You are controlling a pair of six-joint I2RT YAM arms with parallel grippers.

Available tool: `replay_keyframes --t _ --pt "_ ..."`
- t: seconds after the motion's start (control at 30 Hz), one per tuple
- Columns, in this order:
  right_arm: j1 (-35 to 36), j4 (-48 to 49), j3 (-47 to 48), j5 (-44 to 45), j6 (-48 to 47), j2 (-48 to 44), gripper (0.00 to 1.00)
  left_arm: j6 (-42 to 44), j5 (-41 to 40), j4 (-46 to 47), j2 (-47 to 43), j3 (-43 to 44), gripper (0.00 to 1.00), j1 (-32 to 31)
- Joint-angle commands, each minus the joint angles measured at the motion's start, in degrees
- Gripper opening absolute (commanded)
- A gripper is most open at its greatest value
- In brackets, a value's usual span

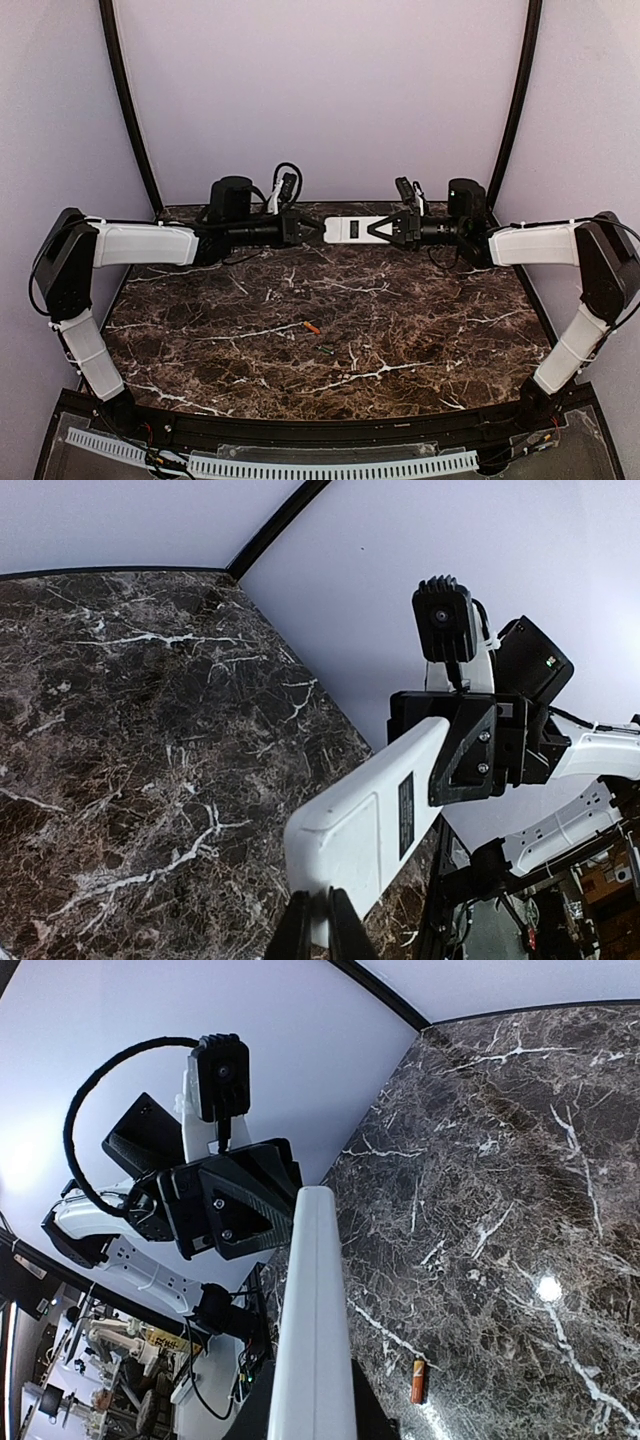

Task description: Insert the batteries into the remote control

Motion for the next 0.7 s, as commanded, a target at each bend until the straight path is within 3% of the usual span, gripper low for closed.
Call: replay_keyframes --t 0.0,0.2,0.27,0.37,0.43,0.57,0.67 --pt "0.77 0.59 1.96 -1.83 -2.93 -1.45 0.0 0.6 -1.77 -2.46 -1.36 -2.1 0.03 0.46" --pt "0.78 1.12 1.77 -2.16 -2.68 -0.81 0.0 -1.02 0.8 1.21 -0.92 -2.47 0.02 0.35" --pt "0.78 1.45 1.74 -2.33 -2.52 -0.79 0.0 -1.64 0.66 1.91 -0.88 -2.81 0.12 0.35" --pt "0.74 0.79 1.78 -2.32 -2.74 -1.17 0.0 -0.93 -1.48 0.73 -1.89 -3.59 0.49 0.42" --pt "0.78 -0.28 1.79 -2.12 -3.71 -1.31 0.0 -0.78 -2.02 1.0 -2.34 -4.02 0.62 0.43" --pt "0.7 0.0 1.34 -2.61 -3.98 -1.42 0.0 -3.1 -1.58 6.5 -3.55 -7.04 0.73 0.98" --pt "0.63 -0.38 1.2 -2.59 -4.59 -1.98 0.0 -5.42 -1.9 10.58 -5.8 -10.24 0.75 2.61"
